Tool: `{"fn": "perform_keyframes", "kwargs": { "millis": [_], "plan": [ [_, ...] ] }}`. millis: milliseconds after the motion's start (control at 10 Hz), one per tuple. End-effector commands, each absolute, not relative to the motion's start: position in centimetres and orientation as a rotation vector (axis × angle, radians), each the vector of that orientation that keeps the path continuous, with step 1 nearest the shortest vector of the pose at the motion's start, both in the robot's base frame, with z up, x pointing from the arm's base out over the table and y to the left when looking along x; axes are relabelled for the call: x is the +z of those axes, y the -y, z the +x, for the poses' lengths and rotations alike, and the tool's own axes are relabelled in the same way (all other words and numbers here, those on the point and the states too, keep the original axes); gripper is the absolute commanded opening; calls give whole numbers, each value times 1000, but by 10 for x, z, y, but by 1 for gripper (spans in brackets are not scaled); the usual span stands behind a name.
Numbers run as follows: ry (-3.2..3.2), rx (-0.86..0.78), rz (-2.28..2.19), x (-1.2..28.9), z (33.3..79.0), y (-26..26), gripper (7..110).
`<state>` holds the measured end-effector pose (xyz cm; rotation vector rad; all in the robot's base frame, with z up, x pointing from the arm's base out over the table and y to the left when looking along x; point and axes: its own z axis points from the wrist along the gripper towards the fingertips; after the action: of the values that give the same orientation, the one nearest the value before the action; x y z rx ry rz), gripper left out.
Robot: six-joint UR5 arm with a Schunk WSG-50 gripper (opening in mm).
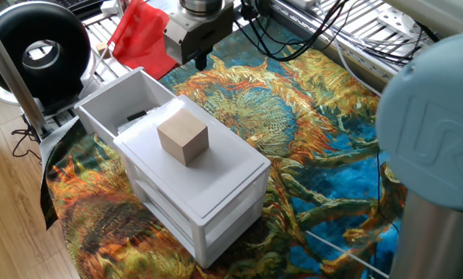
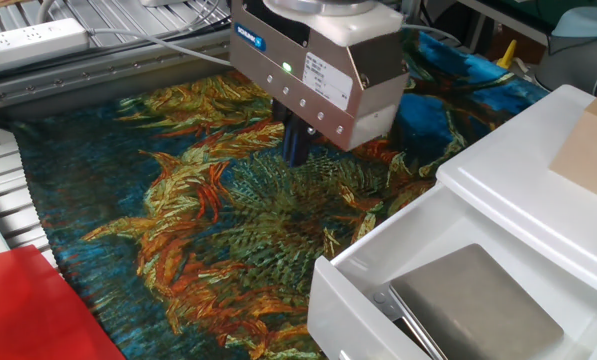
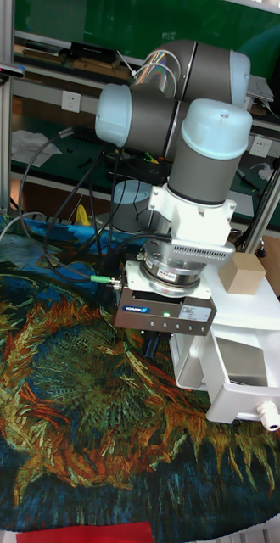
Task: Grasp the handle and close the drawer
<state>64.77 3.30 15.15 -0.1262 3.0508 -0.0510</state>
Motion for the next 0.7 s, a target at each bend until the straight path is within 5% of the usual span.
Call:
{"fn": "perform_keyframes", "kwargs": {
  "millis": [0,600],
  "plan": [
    [-3022,-100,-78,154,653,-24,7],
    [-3074,-156,-205,153,639,-15,7]
  ]
}}
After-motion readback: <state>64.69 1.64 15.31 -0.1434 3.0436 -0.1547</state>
